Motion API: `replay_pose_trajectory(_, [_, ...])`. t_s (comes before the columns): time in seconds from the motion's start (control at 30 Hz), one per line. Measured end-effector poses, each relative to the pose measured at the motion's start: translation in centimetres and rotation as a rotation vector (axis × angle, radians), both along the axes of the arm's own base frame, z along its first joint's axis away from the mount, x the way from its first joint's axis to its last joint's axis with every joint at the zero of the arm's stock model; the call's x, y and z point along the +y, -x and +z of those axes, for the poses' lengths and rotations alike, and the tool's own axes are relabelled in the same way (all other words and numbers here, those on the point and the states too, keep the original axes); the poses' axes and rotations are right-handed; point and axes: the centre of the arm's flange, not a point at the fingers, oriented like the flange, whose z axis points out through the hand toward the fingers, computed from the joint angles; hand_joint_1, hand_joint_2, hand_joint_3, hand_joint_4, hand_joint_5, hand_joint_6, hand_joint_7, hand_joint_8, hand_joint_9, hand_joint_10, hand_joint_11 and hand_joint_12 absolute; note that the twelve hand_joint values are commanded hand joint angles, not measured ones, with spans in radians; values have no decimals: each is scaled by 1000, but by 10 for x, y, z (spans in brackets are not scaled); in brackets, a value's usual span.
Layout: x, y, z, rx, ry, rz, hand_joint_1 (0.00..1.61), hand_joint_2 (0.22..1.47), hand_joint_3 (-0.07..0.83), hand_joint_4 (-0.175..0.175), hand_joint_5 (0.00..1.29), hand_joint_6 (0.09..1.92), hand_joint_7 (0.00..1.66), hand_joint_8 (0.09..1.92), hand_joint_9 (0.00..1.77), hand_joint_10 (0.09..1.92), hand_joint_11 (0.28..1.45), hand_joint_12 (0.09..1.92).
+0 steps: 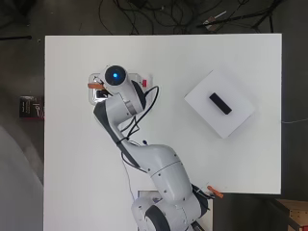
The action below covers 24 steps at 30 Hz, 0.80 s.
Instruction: Teleoperate dual arm-hand system to toast a bread
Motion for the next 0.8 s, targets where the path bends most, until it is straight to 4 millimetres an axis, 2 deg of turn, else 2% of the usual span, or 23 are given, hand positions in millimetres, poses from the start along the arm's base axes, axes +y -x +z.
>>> replay_pose_trajectory(0.13, [0,2,-1,-24,37,41,895,1248,1,175,739,1344,1369,536,1379,886,638,1224])
replay_pose_trajectory(0.23, [1,5,9,-40,27,37,894,1248,0,175,737,1345,1407,339,1388,712,630,1138])
replay_pose_trajectory(0.33, [3,6,19,-42,-8,29,899,1244,0,175,745,1334,1425,245,1391,659,630,1100])
replay_pose_trajectory(0.47, [0,5,18,-38,-23,29,899,1243,1,175,744,1334,1426,173,1386,615,624,1052])
replay_pose_trajectory(0.5, [1,6,18,-37,-27,31,896,1246,0,175,740,1340,1416,142,1381,564,619,993])
replay_pose_trajectory(0.63, [-8,9,11,-15,-34,25,866,1275,-2,175,692,1409,1318,87,1368,118,700,341])
replay_pose_trajectory(0.7, [-14,7,10,-12,-35,22,863,1277,-2,175,687,1417,1307,87,1388,87,756,235])
replay_pose_trajectory(0.73, [-17,4,12,-10,-40,11,870,1271,3,173,695,1406,1349,87,1449,87,759,415])
replay_pose_trajectory(0.77, [-20,1,15,-12,-43,-2,879,1264,4,171,706,1390,1402,87,1517,87,733,698])
replay_pose_trajectory(0.8, [-21,-1,19,-21,-46,-13,888,1260,1,166,717,1375,1451,87,1546,202,715,966])
